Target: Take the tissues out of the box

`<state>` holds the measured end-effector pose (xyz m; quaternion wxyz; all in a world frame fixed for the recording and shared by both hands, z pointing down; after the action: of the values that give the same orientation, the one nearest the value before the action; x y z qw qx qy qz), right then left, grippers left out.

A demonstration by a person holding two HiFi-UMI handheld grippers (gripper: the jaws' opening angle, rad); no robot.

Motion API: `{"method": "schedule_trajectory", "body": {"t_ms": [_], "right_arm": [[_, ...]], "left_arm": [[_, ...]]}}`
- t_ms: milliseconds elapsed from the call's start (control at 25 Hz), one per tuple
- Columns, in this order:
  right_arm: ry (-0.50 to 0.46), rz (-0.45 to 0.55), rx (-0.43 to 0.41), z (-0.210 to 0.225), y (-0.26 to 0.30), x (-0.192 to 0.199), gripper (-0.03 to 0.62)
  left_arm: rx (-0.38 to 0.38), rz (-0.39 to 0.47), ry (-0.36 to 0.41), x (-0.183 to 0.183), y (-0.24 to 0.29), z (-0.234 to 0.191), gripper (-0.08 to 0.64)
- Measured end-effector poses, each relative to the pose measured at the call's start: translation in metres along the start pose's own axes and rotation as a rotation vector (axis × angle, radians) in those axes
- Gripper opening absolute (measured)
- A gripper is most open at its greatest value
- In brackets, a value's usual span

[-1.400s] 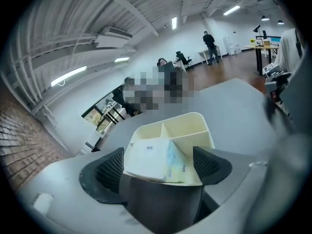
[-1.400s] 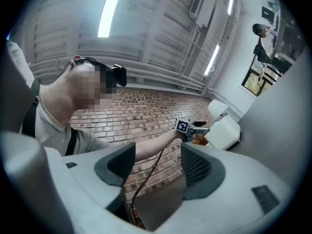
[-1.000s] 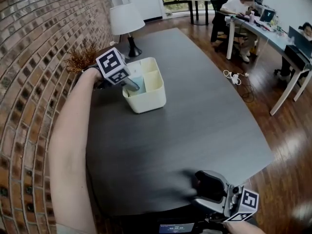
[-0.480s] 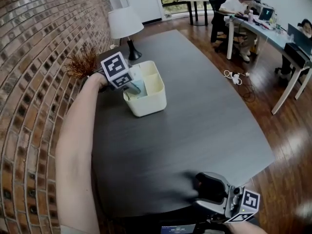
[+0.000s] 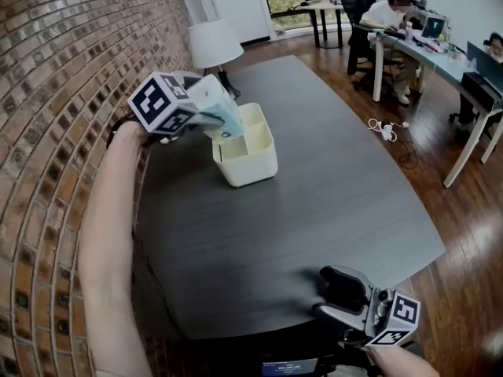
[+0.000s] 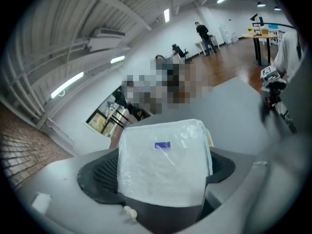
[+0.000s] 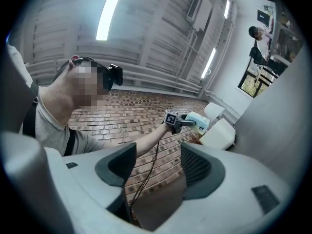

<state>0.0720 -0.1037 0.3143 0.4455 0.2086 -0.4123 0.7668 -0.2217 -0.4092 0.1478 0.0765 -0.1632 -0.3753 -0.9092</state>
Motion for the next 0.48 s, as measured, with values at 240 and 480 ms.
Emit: {"method": "schedule_trajectory", "body": {"t_ms": [240, 480], "right_arm": [[-0.017, -0.02, 0.001, -0.003, 0.003, 0.006, 0.284], [-0.024, -0.047, -0.008, -0.01, 0.006, 0.015, 0.284]], "left_arm": [[-0.188, 0.567, -0.333, -0.026, -0.109, 0.06, 0.489], [-0.115, 1.117, -0.988, -0.003, -0.138, 0.216, 0.488]]}}
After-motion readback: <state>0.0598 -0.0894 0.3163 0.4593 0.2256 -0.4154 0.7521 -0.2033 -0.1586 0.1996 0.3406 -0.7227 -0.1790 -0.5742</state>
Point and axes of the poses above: the fingertips, and each gripper's own axes: y forward along the fingers, z to its right, x out of its underside, the point moved 5 cm from there along -y, backward along the fingers, and after that the axes turned 12 degrees about y, right-handed, at the moved point
